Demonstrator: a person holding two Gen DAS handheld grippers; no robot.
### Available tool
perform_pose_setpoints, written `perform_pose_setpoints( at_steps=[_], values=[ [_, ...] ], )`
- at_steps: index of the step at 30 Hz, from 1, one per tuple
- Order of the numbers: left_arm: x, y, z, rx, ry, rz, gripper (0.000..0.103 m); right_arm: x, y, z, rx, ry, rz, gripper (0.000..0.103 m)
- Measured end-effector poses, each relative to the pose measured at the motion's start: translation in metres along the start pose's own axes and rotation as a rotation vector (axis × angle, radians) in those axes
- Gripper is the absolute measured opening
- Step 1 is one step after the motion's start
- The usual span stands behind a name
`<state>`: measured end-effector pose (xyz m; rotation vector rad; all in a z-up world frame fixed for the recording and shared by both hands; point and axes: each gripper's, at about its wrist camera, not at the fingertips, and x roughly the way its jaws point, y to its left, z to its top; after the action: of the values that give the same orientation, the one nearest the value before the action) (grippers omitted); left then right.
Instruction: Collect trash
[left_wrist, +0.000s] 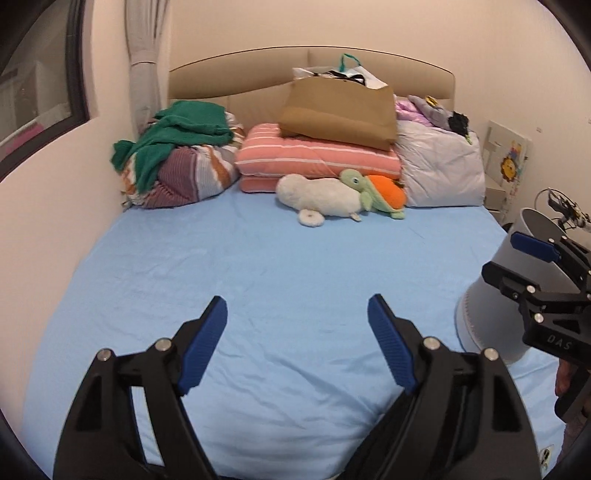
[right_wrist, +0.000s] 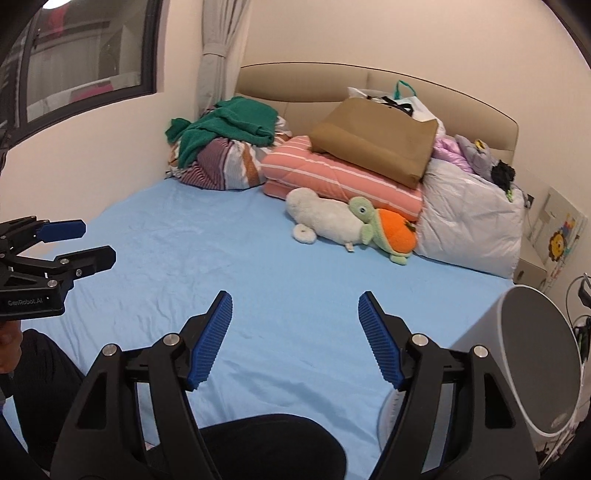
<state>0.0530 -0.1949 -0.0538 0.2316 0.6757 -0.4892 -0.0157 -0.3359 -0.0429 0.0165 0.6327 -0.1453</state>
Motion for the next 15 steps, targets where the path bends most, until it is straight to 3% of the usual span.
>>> perform_pose_setpoints(
  at_steps=[9, 15],
  values=[
    [-0.028, 0.089, -0.031, -0.139, 0.019, 0.123, 0.079, 0.026, 0.097, 0.020, -0.079, 0.003, 0.142, 0.068],
    [-0.035, 0.131, -0.053, -0.217, 0.057, 0.170, 0.079, 0.029, 0.141, 0.026, -0.128, 0.018, 0.178, 0.072]
  ],
)
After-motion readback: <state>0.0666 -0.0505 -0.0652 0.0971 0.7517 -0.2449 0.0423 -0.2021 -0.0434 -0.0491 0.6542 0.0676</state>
